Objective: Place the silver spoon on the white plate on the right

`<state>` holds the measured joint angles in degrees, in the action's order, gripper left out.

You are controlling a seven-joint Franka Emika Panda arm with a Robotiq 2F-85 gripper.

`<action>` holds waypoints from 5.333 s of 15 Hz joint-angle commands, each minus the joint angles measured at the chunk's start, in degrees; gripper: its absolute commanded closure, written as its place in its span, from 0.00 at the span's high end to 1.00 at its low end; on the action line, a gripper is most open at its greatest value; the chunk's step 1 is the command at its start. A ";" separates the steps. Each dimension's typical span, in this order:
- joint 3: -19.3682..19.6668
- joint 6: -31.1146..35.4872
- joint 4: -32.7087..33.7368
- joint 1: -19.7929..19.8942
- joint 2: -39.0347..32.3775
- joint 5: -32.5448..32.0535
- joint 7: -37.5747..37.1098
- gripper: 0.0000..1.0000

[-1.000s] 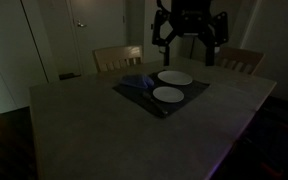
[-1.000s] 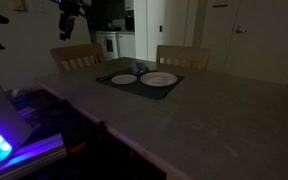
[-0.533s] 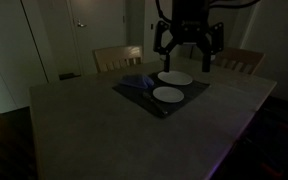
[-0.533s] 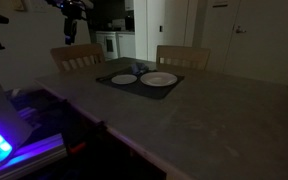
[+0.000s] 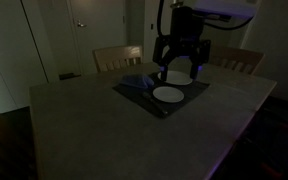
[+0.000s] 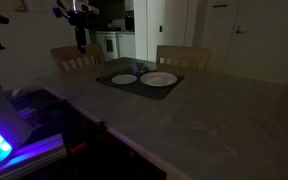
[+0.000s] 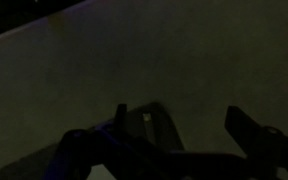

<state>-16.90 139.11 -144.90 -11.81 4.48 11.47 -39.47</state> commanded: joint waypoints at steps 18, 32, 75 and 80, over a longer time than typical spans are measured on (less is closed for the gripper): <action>4.69 8.23 3.60 -0.08 -11.43 -20.27 -7.92 1.00; 8.99 24.58 7.20 -2.39 -24.80 -14.14 -6.44 1.00; -14.74 39.58 5.48 24.89 -34.08 7.42 25.92 0.76; -12.52 38.08 5.66 22.99 -32.93 7.25 25.28 0.75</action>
<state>-31.61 179.17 -138.82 13.18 -30.34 17.79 -14.84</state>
